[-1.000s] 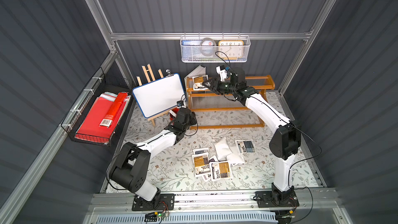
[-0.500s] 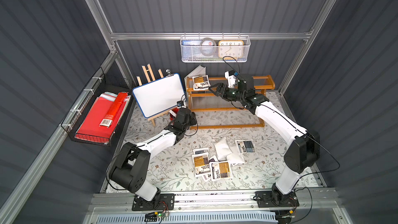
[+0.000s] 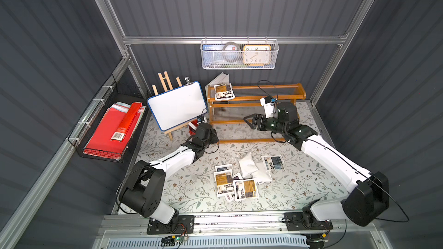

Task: Place the bagged coffee beans on the shelf by color
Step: Place the bagged coffee beans on the shelf, then pick up the bagged coffee beans at the center of the board.

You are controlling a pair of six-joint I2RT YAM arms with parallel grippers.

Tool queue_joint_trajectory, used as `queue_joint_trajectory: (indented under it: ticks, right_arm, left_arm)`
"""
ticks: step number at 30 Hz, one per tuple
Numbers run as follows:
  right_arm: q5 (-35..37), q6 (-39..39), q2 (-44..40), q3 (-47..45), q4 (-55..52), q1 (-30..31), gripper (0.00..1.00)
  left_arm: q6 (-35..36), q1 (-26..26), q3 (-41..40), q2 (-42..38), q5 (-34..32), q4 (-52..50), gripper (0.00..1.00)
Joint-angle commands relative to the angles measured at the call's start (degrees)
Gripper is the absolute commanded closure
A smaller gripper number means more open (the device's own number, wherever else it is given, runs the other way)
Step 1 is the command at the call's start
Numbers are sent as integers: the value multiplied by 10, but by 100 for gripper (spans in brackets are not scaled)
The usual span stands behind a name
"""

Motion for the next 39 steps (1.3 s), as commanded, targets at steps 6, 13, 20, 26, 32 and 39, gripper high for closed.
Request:
queue_joint_trajectory:
  ticks: [6, 13, 20, 26, 32, 39]
  right_arm:
    - [-110, -102, 48, -62, -35, 72, 26]
    - [-157, -191, 153, -63, -101, 91, 31]
    - [-180, -229, 204, -71, -123, 108, 33]
    - [-190, -224, 259, -50, -120, 126, 36]
    - [-210, -230, 271, -45, -106, 129, 39]
    - [-209, -226, 272, -39, -92, 137, 45]
  left_arm:
    - [-20, -10, -29, -61, 19, -105, 45]
    - [-52, -33, -43, -68, 59, -160, 44]
    - [-60, -63, -42, -17, 122, -186, 44]
    - [-79, -93, -57, 0, 144, -181, 44]
    - [-93, -98, -47, 18, 105, -201, 44]
    - [-96, -98, -33, 49, 61, -239, 46]
